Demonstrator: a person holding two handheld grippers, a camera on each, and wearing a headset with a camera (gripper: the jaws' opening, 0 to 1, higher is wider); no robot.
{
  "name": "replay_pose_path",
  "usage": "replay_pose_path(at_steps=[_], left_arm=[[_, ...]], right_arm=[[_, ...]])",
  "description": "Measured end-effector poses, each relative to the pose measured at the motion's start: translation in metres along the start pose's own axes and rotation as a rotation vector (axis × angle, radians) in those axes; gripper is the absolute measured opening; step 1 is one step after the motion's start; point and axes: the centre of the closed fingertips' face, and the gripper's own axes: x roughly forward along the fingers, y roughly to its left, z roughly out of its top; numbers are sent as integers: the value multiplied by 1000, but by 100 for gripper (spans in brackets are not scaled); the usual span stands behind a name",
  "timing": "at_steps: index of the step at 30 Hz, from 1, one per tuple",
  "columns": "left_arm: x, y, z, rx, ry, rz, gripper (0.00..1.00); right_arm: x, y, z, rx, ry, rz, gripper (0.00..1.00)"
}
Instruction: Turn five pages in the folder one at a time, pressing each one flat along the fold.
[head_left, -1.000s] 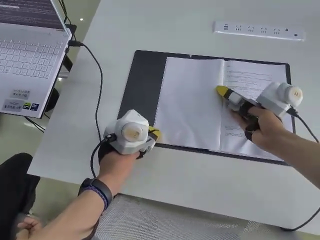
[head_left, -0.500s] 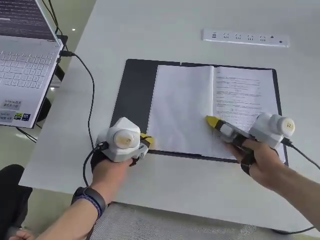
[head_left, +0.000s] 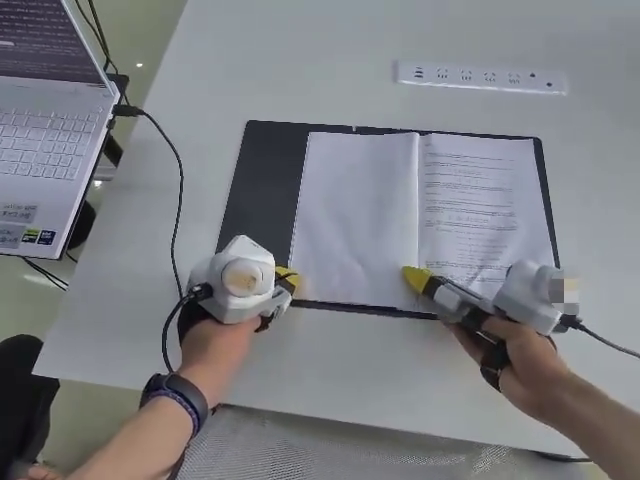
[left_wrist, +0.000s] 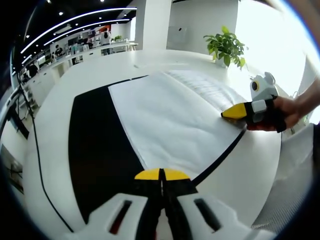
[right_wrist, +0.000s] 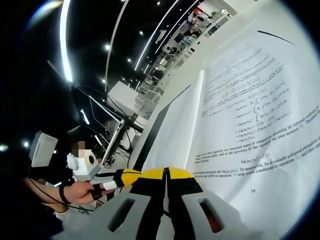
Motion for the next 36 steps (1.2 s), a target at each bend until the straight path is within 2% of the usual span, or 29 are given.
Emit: replay_pose_path(at_steps=[19, 28, 33, 35, 36], left_arm=[[1, 0, 0, 23, 12, -12, 0], [1, 0, -1, 29, 20, -17, 0], [1, 1, 1, 21, 34, -37, 0], [2, 1, 0, 14, 35, -45, 0], [2, 0, 0, 12, 34, -46, 0]], right_arm=[[-14, -6, -22, 26, 17, -8, 0], [-15, -8, -24, 40, 19, -21, 0], [-15, -4, -23, 28, 40, -22, 0], [-16, -3, -25, -27, 71, -29, 0], [-16, -2, -25, -27, 76, -28, 0]])
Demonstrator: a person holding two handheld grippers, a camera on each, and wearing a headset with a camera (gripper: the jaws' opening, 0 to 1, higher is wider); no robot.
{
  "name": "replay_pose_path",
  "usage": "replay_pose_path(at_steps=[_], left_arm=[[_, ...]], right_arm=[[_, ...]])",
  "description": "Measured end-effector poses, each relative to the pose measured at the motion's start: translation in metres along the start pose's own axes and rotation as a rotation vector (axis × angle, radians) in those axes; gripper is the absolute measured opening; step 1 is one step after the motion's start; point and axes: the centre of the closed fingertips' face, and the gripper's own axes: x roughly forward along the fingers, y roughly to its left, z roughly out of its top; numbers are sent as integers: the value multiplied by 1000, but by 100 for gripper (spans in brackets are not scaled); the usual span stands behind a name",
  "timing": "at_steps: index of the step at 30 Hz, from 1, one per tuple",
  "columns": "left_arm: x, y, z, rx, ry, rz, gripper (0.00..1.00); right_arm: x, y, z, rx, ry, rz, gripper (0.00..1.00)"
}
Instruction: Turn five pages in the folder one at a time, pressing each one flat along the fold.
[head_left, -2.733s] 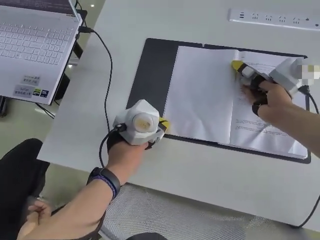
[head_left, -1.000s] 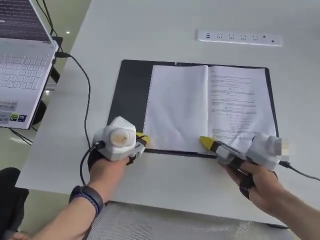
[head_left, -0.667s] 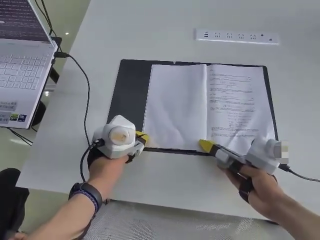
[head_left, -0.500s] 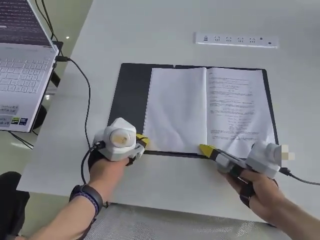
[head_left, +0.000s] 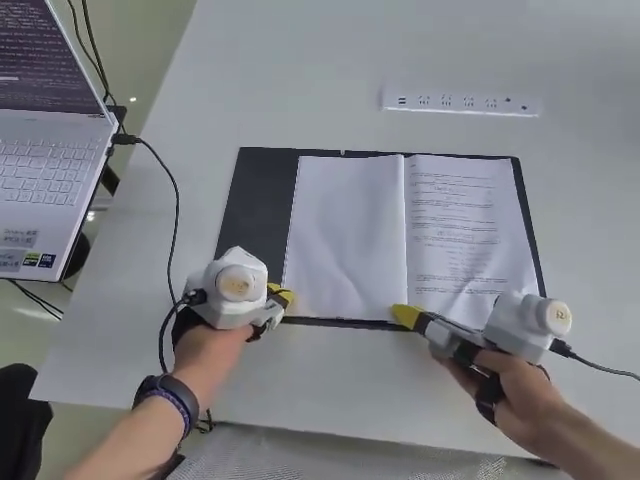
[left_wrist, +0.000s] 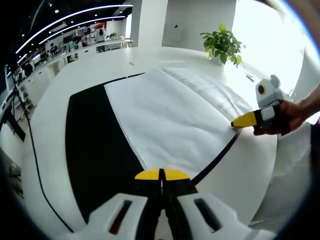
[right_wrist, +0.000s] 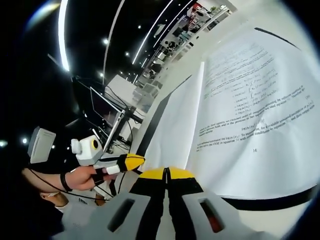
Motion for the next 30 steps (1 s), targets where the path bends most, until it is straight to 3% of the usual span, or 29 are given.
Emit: replay_pose_path(at_steps=[6, 10, 14, 17, 20, 27, 30], left_arm=[[-2, -5, 1, -16, 8, -19, 4], [-9, -12, 8, -19, -7, -41, 14], [-17, -12, 13, -15, -21, -40, 17], [-22, -12, 17, -10, -35, -35, 19], [-31, -19, 23, -8, -60, -69, 25], [-51, -22, 34, 30, -94, -68, 33], [-60, -23, 41, 31, -114, -68, 37]], right_arm=[[-6, 3, 9, -38, 0, -7, 8], [-14, 2, 17, -84, -1, -31, 14], [-25, -4, 21, -155, 14, -68, 24], [-37, -7, 24, -226, 37, -90, 29], [-51, -8, 28, -285, 58, -110, 32], [-83, -11, 48, -383, 46, -161, 43], [-95, -11, 54, -393, 29, -174, 48]])
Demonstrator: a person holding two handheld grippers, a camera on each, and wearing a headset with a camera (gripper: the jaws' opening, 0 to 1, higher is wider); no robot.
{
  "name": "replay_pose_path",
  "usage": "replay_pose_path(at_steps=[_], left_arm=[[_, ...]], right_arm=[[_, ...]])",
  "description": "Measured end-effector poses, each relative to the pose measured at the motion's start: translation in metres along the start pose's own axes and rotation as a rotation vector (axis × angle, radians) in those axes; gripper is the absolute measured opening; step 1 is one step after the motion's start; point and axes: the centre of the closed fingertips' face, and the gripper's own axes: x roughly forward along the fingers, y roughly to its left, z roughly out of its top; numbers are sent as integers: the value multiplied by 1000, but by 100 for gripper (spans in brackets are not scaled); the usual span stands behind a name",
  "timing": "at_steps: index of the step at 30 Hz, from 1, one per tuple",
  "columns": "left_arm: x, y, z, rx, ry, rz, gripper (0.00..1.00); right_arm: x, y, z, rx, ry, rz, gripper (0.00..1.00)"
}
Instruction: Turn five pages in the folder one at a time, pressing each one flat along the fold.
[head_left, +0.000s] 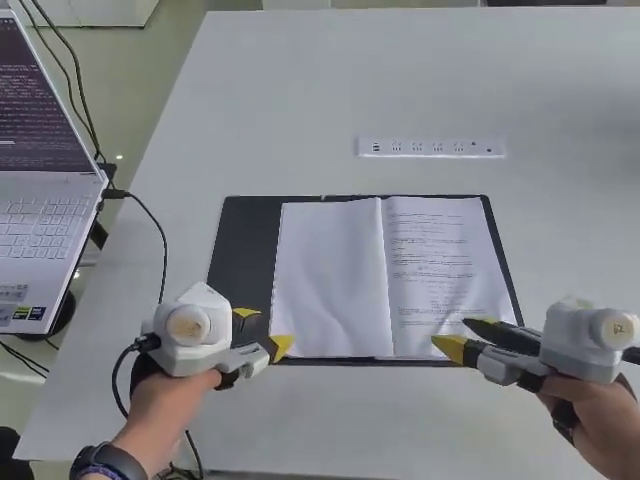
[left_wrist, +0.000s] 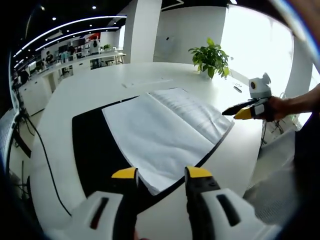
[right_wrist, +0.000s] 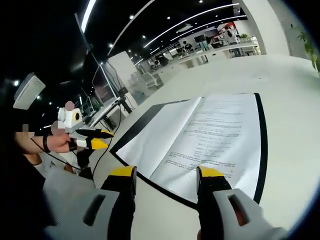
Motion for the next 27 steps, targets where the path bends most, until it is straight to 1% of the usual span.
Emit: replay_pose_path(at_steps=[3, 6, 11, 15, 18, 20, 22, 27], left_arm=[[-9, -3, 7, 5, -21, 5, 41], [-16, -6, 13, 12, -36, 10, 45], [-30, -11, 19, 42, -49, 15, 51], [-40, -14, 24, 37, -69, 20, 56], [-47, -17, 25, 40, -75, 27, 58], [-49, -18, 25, 22, -85, 30, 59], [-50, -20, 24, 18, -84, 35, 61], [-54, -25, 27, -8, -103, 46, 63]], right_arm=[[-13, -3, 5, -23, -13, -27, 52], [-22, -5, 8, -34, -20, -41, 56], [-39, -1, 17, -72, -36, -59, 60], [-52, 3, 20, -108, -33, -71, 64], [-63, 9, 23, -115, -53, -83, 66], [-66, 14, 23, -106, -60, -92, 67], [-67, 11, 18, -105, -66, -103, 70], [-77, 15, 11, -100, -64, -123, 71]])
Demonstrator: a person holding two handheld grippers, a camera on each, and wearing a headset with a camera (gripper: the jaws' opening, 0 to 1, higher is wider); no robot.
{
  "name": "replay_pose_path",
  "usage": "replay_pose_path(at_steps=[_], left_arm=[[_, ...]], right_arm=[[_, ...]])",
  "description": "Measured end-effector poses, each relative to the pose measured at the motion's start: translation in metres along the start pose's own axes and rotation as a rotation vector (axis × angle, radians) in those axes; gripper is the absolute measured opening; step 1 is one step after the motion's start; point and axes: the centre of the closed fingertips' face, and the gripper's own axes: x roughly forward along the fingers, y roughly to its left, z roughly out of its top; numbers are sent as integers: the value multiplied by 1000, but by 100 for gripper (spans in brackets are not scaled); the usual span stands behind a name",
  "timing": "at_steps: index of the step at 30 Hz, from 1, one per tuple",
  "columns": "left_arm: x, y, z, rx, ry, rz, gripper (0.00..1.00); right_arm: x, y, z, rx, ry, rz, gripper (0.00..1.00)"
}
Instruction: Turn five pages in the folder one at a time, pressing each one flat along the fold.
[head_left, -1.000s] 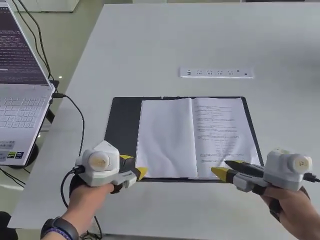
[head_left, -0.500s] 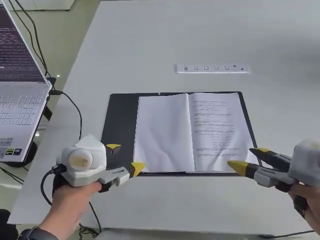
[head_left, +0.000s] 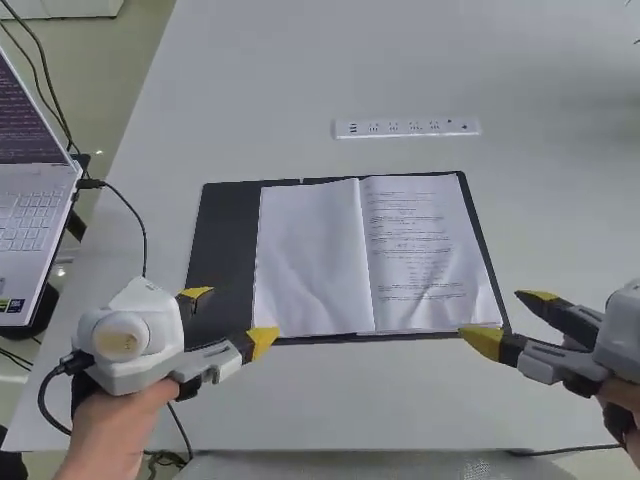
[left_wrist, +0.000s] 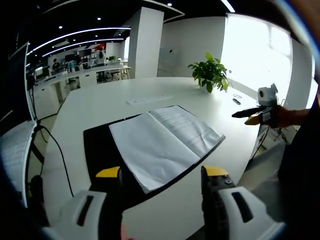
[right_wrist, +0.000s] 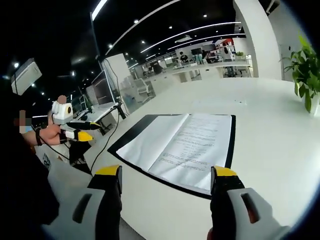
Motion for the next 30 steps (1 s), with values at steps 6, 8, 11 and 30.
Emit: replay_pose_path(at_steps=[6, 8, 11, 30], left_arm=[[2, -9, 0, 16, 15, -24, 66], [3, -11, 3, 20, 14, -26, 66], [6, -15, 8, 30, 14, -36, 66], [52, -60, 22, 83, 62, -192, 65]], right_arm=[[-5, 7, -6, 23, 0, -4, 73], [-7, 6, -5, 30, -7, -9, 73], [-9, 5, -3, 43, -23, -18, 73], [-16, 7, -12, 98, -34, -36, 72]])
